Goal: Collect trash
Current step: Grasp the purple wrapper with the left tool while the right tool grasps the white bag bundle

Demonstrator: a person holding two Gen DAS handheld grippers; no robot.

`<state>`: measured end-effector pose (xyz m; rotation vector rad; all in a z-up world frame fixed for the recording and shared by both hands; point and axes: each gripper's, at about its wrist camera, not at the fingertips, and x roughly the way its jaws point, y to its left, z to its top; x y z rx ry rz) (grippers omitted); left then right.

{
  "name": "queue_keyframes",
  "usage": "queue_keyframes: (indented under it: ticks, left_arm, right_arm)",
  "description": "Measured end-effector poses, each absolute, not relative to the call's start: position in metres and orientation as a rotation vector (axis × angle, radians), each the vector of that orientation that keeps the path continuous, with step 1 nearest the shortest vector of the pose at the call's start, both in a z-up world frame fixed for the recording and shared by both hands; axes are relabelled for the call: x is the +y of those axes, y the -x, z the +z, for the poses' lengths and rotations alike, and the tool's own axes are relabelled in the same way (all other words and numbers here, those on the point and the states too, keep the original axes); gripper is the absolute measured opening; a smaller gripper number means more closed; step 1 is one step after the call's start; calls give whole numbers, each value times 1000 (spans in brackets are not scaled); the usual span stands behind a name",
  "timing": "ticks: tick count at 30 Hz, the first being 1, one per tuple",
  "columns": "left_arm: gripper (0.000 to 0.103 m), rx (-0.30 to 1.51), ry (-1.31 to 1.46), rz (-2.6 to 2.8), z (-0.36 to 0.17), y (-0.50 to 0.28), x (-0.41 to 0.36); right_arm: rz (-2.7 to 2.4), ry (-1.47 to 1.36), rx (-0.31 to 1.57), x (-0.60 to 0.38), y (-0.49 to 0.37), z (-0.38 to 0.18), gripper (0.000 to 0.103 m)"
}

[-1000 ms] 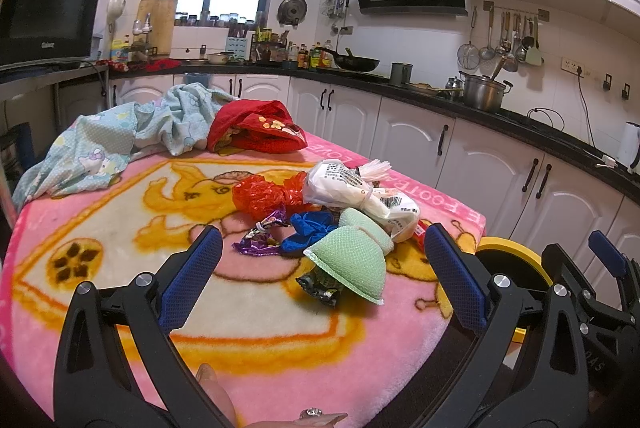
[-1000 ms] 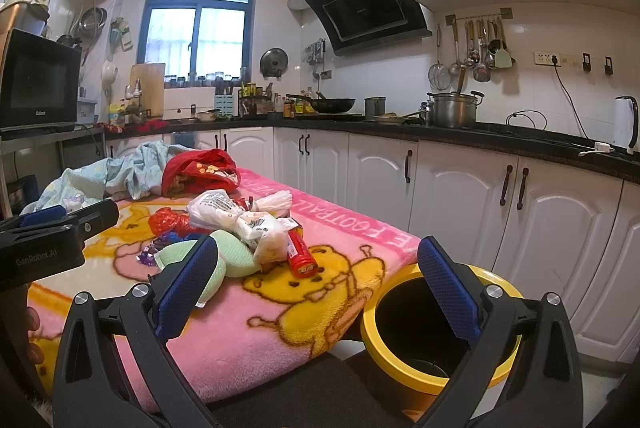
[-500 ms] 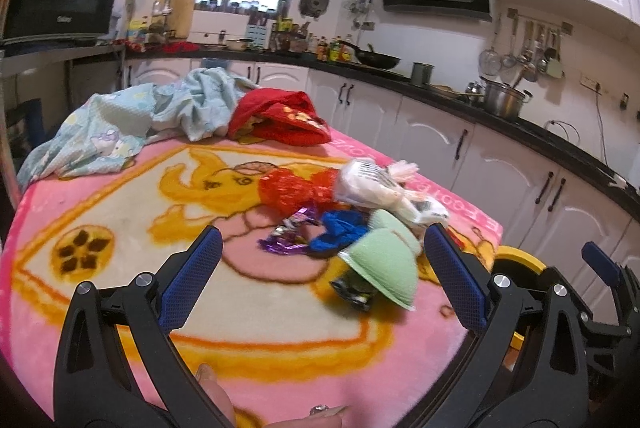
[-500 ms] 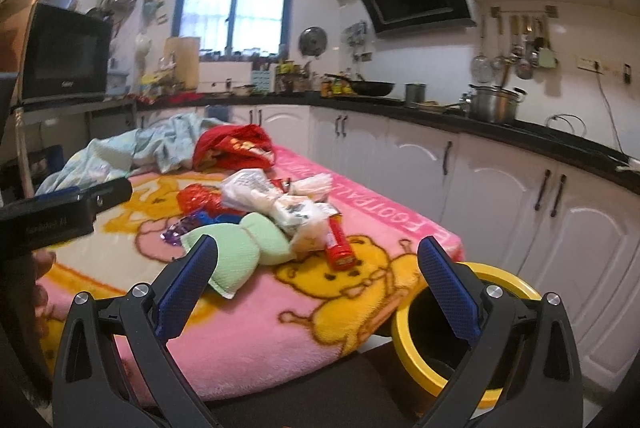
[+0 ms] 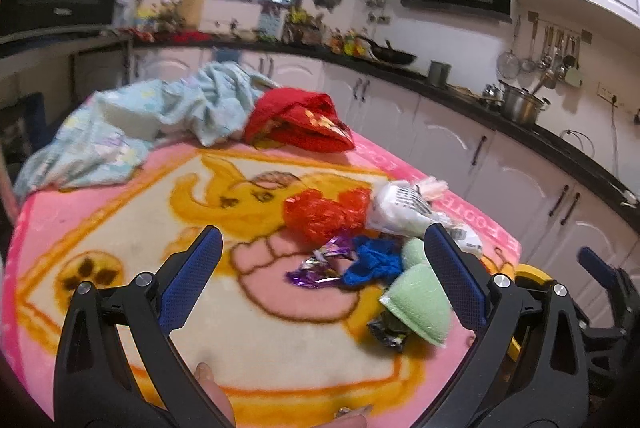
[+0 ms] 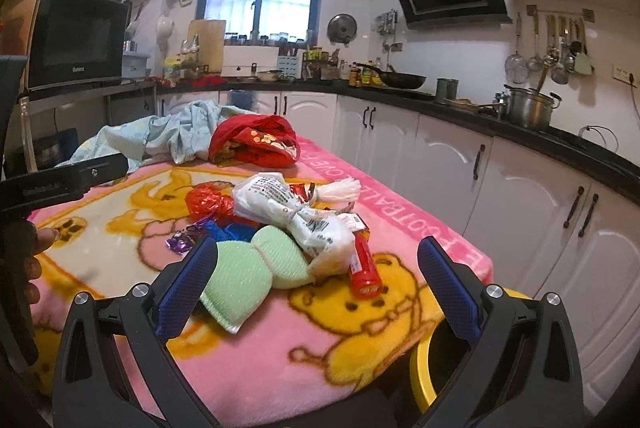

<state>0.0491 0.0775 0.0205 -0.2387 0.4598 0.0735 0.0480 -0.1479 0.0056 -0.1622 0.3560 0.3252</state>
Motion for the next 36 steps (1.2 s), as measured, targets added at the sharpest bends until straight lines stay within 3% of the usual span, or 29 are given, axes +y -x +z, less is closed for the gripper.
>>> queue_keyframes:
  ticks: [8, 22, 27, 36]
  left_arm:
    - [93, 602, 148, -16, 16, -95, 75]
    - [92, 757, 46, -129, -39, -141, 95]
    - [73, 787, 26, -170, -52, -157, 101]
    - [62, 841, 95, -301, -70, -170, 103]
  right_arm:
    - [328, 226, 455, -147, -109, -1, 97]
    - [428, 322, 581, -125, -177, -26, 96]
    - [464, 338, 639, -119, -192, -34, 80]
    - [511, 334, 707, -116, -203, -44, 66]
